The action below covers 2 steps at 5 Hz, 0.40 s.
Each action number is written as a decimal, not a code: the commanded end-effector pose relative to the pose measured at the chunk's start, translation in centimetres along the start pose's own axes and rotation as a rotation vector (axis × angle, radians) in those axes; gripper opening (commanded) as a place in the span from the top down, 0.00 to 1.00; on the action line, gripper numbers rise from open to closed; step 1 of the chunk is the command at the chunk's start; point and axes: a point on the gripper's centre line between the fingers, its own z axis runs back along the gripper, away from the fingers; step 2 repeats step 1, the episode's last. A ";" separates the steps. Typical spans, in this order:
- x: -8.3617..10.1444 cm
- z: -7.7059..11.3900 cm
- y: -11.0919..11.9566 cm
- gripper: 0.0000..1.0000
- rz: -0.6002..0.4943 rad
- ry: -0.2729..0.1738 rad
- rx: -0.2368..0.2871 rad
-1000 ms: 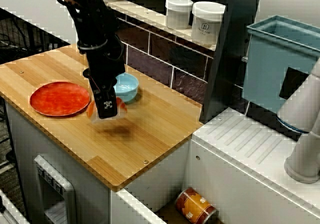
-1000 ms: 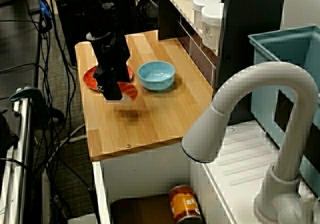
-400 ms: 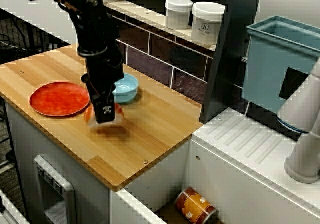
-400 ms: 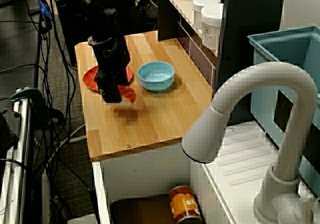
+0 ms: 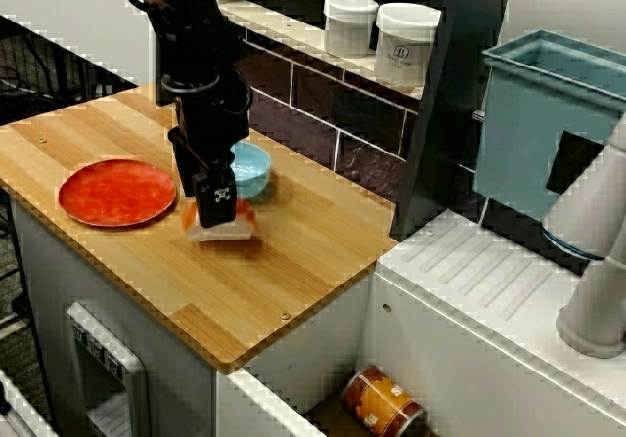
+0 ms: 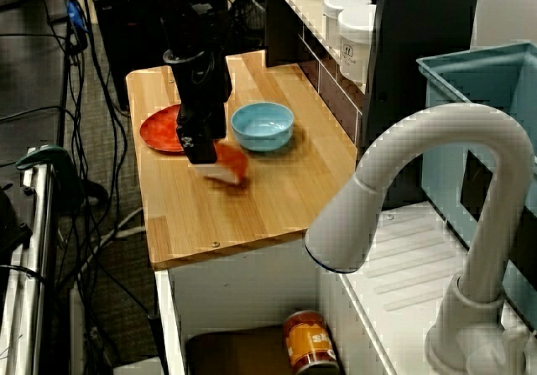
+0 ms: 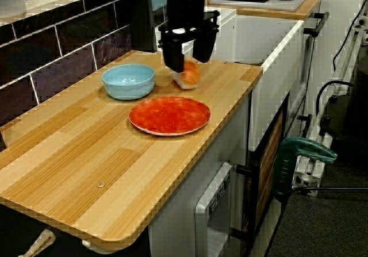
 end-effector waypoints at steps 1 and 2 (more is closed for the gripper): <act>-0.9 2.5 3.2 0.00 0.097 -0.042 -0.020; -0.9 2.5 3.2 0.00 0.097 -0.042 -0.020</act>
